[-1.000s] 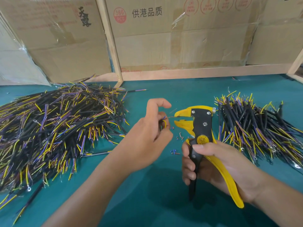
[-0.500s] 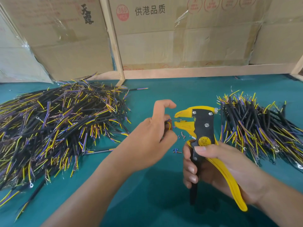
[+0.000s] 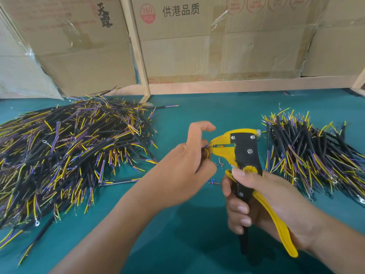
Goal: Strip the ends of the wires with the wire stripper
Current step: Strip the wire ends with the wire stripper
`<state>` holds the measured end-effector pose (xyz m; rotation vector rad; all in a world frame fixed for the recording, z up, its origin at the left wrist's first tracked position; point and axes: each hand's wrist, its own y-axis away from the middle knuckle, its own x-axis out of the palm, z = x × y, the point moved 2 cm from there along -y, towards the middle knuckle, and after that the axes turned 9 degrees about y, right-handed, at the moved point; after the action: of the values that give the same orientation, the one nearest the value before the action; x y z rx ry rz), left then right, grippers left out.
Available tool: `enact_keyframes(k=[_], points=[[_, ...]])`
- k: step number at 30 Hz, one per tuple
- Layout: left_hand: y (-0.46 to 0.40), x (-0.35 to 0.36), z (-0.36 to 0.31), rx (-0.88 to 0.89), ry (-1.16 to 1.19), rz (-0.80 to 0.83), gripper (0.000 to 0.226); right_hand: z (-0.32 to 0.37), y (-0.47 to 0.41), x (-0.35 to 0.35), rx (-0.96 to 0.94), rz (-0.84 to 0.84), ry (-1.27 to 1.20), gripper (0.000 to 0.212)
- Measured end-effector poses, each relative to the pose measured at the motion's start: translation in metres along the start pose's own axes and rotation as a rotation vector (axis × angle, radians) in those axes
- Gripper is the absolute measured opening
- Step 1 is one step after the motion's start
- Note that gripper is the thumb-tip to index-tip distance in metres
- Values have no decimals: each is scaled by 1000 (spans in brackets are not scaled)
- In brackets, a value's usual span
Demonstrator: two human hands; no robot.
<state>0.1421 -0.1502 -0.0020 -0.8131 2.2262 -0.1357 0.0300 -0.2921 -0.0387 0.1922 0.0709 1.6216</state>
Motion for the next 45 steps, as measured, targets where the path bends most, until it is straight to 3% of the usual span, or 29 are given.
enact_keyframes(k=[5,13,20,26,29,33,38,45], points=[[0,0,0,10,-2,-3,47,5,-1,8,52,39,-222,48],[1,-1,3,20,-80,-53,47,10,1,4,81,-5,-222,52],[1,-17,9,-19,-443,-199,47,18,-4,-7,15,-168,-240,35],[2,-13,5,66,-519,-231,45,14,-9,-5,10,73,-275,36],[1,-11,6,44,-515,-219,44,11,-9,0,-1,131,-237,37],[0,-7,3,-25,-380,-188,40,7,-4,-5,-17,37,-133,26],[0,-6,4,-79,-257,-165,25,13,-5,-3,-56,85,-261,28],[0,-6,1,-69,-331,-214,23,8,-5,-4,-36,35,-189,27]])
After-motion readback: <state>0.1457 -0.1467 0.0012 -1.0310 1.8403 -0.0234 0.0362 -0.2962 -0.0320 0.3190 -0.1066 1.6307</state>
